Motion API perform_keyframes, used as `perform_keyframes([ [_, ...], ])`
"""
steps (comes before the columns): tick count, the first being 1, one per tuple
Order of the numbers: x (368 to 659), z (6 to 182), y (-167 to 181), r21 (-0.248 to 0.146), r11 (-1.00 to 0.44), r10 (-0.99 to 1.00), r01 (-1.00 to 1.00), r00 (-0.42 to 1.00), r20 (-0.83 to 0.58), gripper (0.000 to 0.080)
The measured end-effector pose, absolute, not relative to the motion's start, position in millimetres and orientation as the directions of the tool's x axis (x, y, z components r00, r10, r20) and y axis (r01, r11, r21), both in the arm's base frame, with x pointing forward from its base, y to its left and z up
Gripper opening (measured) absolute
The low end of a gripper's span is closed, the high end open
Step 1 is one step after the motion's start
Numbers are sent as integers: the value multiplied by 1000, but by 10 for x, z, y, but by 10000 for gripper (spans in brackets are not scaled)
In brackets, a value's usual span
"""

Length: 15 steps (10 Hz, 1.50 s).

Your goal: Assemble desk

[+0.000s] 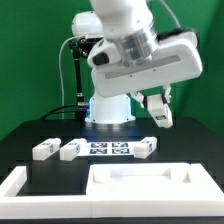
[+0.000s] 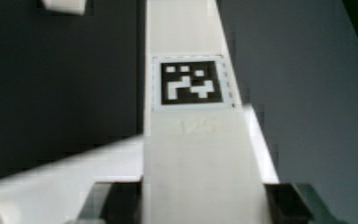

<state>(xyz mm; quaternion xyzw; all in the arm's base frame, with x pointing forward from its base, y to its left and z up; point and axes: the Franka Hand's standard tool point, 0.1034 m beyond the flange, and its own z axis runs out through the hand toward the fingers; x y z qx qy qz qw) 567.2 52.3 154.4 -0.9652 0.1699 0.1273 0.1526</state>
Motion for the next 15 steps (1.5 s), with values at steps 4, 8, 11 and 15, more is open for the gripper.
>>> perform_keyframes([
  [4, 5782, 1626, 476, -198, -937, -274, -287, 957, -91, 290],
  [8, 6228, 1946, 696, -102, -988, -135, -117, 973, 190, 290],
  [11, 6182, 1899, 701, -99, -988, -132, -115, 973, 189, 290],
  [15, 6399, 1961, 997, -103, -992, -105, -75, 942, 318, 290],
])
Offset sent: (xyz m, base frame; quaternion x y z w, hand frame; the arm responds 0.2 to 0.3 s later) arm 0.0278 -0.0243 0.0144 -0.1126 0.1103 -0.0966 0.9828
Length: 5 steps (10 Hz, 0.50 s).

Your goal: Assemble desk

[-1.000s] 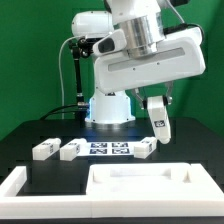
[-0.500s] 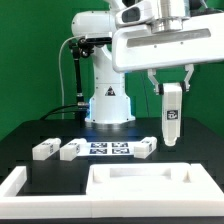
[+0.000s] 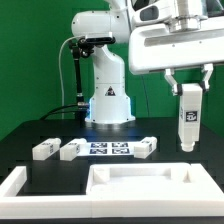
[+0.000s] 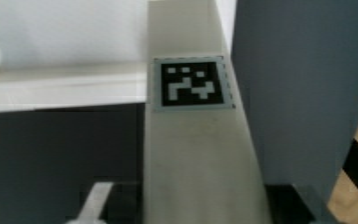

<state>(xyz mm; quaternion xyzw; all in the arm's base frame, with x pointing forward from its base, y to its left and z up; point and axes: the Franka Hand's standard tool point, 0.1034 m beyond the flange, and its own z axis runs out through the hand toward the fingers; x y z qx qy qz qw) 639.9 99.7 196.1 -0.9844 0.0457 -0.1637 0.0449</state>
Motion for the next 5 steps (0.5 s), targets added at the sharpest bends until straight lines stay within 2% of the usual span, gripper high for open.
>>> perform_keyframes([
  [4, 6404, 1945, 999, -104, -992, -100, -70, 941, 323, 290],
  [5, 6463, 1923, 999, -118, -991, -104, -62, 915, 390, 290],
])
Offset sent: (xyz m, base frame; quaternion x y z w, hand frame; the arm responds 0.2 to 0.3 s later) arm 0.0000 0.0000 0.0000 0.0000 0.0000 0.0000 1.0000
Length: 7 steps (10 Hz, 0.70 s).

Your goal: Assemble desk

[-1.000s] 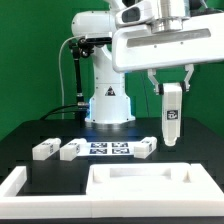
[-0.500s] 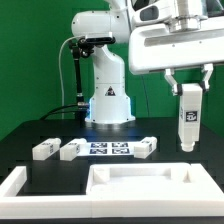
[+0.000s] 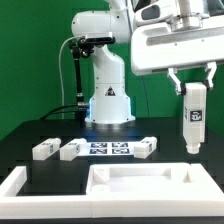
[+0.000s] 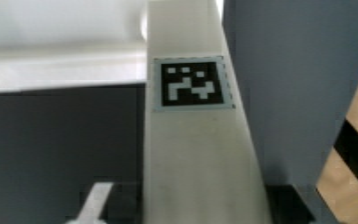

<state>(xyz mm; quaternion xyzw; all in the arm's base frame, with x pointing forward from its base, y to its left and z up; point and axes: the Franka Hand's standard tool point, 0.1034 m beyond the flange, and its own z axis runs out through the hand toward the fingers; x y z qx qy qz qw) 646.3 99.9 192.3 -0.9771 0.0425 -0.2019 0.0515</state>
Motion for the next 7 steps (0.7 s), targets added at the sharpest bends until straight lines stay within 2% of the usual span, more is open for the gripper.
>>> perform_keyframes([
  [1, 6507, 1897, 996, -122, -991, -102, -57, 905, 412, 290],
  [3, 6623, 1886, 1137, -157, -986, -128, -57, 865, 486, 290],
  [7, 6605, 1856, 1183, -153, -987, -113, -44, 869, 481, 290],
])
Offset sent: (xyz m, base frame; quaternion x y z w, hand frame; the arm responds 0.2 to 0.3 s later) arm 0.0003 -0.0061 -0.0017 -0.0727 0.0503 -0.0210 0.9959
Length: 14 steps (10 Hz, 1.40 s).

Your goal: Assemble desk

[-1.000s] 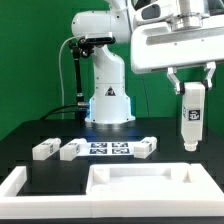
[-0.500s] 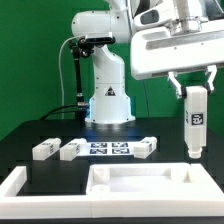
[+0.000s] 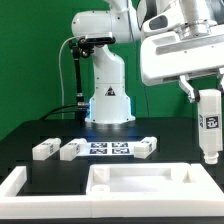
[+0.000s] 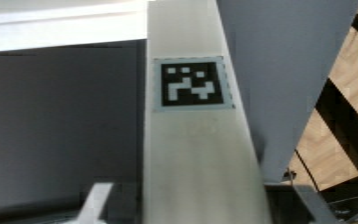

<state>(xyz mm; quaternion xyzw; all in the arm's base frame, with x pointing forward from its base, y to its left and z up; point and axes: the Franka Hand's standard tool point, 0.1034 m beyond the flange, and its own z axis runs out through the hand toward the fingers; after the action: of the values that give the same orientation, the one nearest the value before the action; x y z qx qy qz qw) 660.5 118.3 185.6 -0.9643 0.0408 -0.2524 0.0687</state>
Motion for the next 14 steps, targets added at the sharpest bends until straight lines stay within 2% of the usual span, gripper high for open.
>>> perform_keyframes([
  [3, 6643, 1780, 1115, -125, -992, -66, 0, 846, 529, 290],
  [7, 6617, 1638, 1017, -96, -995, -33, 20, 856, 516, 290],
  [9, 6558, 1588, 1004, -107, -994, -56, -4, 872, 486, 290],
  [11, 6563, 1539, 914, -93, -996, -40, 6, 874, 484, 291],
  [14, 6567, 1438, 901, -91, -996, -41, 3, 879, 475, 290],
])
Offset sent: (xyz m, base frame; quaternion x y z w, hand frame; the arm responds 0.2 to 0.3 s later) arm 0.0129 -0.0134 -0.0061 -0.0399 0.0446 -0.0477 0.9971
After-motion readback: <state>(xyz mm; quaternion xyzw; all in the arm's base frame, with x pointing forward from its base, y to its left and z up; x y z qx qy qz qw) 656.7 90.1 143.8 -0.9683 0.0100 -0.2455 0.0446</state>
